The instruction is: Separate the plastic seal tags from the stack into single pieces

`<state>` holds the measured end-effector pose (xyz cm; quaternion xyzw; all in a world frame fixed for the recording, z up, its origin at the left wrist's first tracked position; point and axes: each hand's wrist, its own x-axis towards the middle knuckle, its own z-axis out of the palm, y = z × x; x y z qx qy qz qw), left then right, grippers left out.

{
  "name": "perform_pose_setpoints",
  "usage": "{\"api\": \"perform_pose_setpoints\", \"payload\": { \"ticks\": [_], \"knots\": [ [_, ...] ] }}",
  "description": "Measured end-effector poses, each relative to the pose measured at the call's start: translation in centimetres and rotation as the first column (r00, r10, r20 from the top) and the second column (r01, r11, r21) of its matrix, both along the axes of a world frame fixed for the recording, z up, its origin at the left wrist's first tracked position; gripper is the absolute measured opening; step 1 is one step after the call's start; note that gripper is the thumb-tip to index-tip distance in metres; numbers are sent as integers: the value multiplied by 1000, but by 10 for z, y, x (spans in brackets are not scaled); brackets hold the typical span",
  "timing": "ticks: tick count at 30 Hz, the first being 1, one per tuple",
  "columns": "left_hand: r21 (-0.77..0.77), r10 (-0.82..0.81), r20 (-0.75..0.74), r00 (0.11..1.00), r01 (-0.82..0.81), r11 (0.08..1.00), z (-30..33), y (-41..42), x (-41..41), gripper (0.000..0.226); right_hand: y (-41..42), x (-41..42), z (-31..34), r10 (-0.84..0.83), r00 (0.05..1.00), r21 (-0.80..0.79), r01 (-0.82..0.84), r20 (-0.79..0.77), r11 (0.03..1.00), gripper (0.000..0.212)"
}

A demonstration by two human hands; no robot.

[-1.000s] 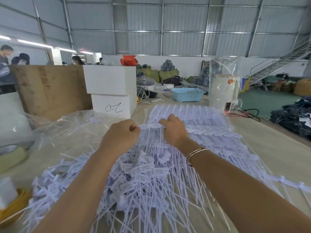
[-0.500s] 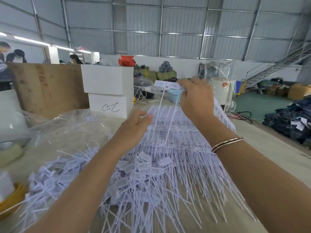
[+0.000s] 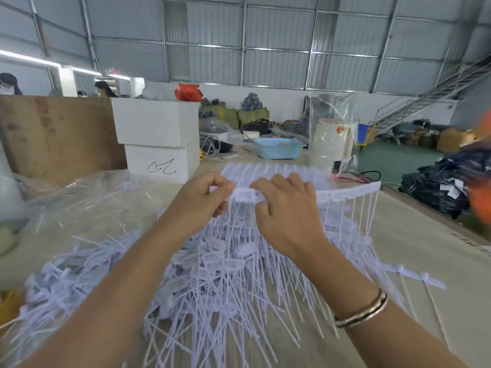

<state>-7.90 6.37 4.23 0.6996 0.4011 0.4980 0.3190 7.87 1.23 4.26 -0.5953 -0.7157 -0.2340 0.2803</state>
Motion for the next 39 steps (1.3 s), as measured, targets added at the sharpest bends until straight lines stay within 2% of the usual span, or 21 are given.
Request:
{"api": "perform_pose_setpoints", "payload": {
  "ticks": [1, 3, 7, 9, 12, 14, 16, 19, 22, 24, 28, 33, 35, 37, 38, 39],
  "knots": [
    [22, 11, -42, 999, -10, 1000, -5, -3, 4, 19, 0, 4, -7, 6, 1000, -10, -7, -27, 1000, 62],
    [59, 35, -60, 998, -32, 998, -14, -8, 11, 16, -1, 8, -15, 11, 997, -15, -12, -70, 1000, 57],
    [140, 78, 74, 994, -88, 986, -31, -18, 20, 13, 1, 11, -11, 33, 998, -78, -37, -49, 996, 27],
    [183, 94, 144, 985, -120, 976, -37, -22, 21, 13, 6, 8, 2, 123, 992, -151, -127, -37, 980, 20],
    [190, 106, 274, 956, -162, 968, -39, -26, 15, 13, 9, 5, 26, 284, 956, -334, -290, -70, 897, 16],
    [192, 111, 301, 947, -175, 966, -39, -27, 11, 13, 7, 6, 35, 330, 936, -378, -350, -119, 857, 20],
    [199, 122, 282, 952, -182, 963, -37, -28, 9, 18, 7, 9, 34, 358, 922, -356, -387, -148, 851, 13],
    [216, 136, 240, 961, -189, 958, -38, -31, 10, 22, 6, 9, 29, 361, 930, -353, -362, -73, 863, 26],
    [220, 157, 227, 961, -208, 953, -38, -32, 9, 15, 7, 8, 28, 369, 924, -341, -381, -104, 859, 34],
    [180, 177, 201, 963, -214, 960, -34, -32, 8, 19, 7, 8, 29, 371, 923, -332, -382, -100, 863, 36],
    [92, 175, 183, 967, -194, 977, -22, -28, 9, 27, 10, 8, 25, 363, 929, -281, -367, -69, 887, 23],
    [0, 43, 316, 948, -46, 999, -7, -23, 15, 40, 12, 9, 22, 375, 924, -47, -378, -76, 924, 18],
    [-106, 37, 493, 869, 18, 994, -1, -18, 17, 38, 10, 7, 24, 380, 923, 74, -375, -60, 924, 20],
    [-221, 100, 692, 715, 78, 972, 5, -10, 12, 27, 7, 7, 27, 370, 929, 138, -363, -28, 921, 23],
    [-239, 128, 708, 695, 66, 969, 6, -6, 6, 26, 6, 8, 29, 362, 932, 153, -356, -13, 922, 24],
    [-229, 144, 668, 730, 18, 973, 5, -3, 1, 25, 6, 9, 30, 355, 935, 166, -350, -3, 922, 23]
  ]
}}
